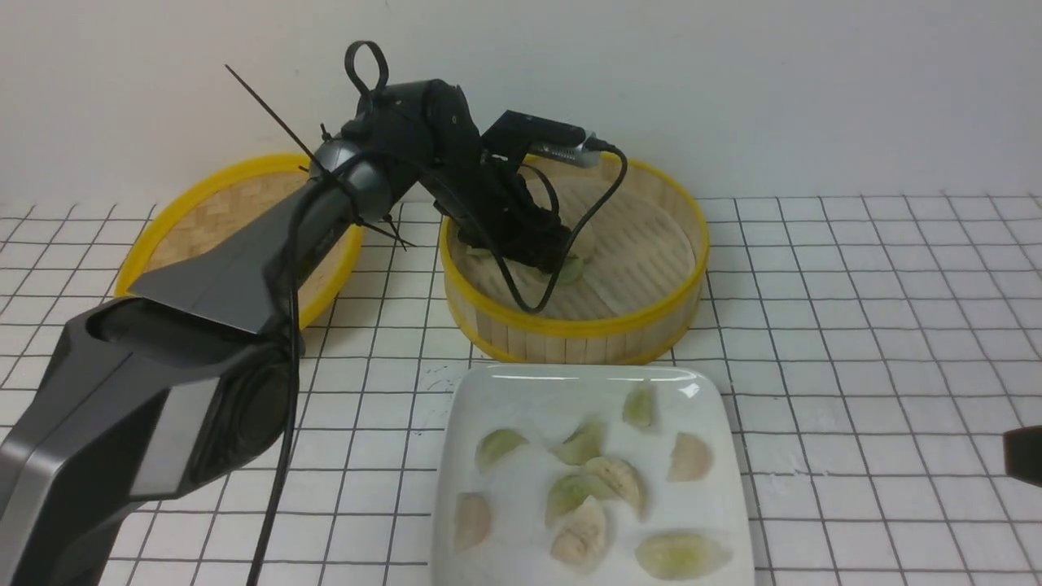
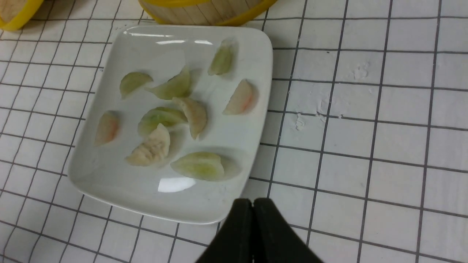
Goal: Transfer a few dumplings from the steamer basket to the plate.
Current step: Use the left arm to grab a dumpling from the steamer, then use the left arm to put the dumpling into the plate
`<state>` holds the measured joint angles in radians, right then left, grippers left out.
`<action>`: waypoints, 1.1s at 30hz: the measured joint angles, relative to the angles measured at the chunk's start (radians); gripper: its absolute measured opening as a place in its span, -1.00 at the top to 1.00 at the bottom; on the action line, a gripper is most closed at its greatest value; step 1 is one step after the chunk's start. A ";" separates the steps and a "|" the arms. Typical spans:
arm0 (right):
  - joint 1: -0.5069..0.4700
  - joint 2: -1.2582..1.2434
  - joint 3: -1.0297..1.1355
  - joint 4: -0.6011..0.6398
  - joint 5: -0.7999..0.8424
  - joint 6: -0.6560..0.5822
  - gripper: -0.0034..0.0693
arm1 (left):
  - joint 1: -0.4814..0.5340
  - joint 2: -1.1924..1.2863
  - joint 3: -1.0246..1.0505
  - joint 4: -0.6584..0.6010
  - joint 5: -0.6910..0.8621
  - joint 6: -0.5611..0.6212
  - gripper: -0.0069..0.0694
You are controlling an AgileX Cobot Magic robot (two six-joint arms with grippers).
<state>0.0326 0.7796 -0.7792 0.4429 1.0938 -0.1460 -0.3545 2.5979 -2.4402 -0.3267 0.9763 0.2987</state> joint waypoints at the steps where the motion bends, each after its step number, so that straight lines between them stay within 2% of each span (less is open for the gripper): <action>1: 0.000 0.000 0.000 0.000 0.000 0.000 0.94 | 0.000 0.002 -0.002 -0.001 0.000 0.000 -0.20; 4: 0.000 0.000 0.000 0.000 0.000 0.000 0.94 | 0.000 0.005 -0.005 0.000 0.000 0.000 -0.09; 7: 0.000 0.000 0.000 0.000 0.000 -0.001 0.94 | 0.000 0.005 -0.010 0.001 0.004 -0.001 0.36; 15: 0.000 0.000 0.000 0.000 0.001 -0.001 0.94 | 0.000 -0.004 -0.112 0.010 0.139 -0.011 0.36; 18: 0.000 0.000 0.000 0.000 0.001 -0.001 0.94 | 0.000 -0.049 -0.179 0.038 0.247 -0.041 0.36; 21: 0.000 0.000 0.000 0.000 0.002 -0.001 0.94 | 0.000 -0.121 -0.184 0.051 0.260 -0.095 0.36; 25: 0.000 0.000 0.000 0.000 0.004 -0.001 0.94 | -0.013 -0.279 -0.047 0.051 0.261 -0.142 0.36; 27: 0.000 0.000 0.000 0.000 0.008 -0.001 0.94 | -0.033 -0.397 0.097 0.051 0.260 -0.146 0.36; 30: 0.000 0.000 0.000 0.000 0.010 -0.001 0.94 | -0.083 -0.572 0.417 0.045 0.260 -0.145 0.36; 31: 0.000 0.000 0.000 0.000 0.010 -0.001 0.94 | -0.091 -0.589 0.435 0.043 0.261 -0.145 0.36; 33: 0.000 0.000 0.000 0.000 0.011 -0.009 0.94 | -0.139 -0.659 0.631 0.034 0.262 -0.128 0.36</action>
<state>0.0326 0.7796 -0.7795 0.4428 1.1052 -0.1551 -0.4936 1.9388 -1.8092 -0.2928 1.2383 0.1707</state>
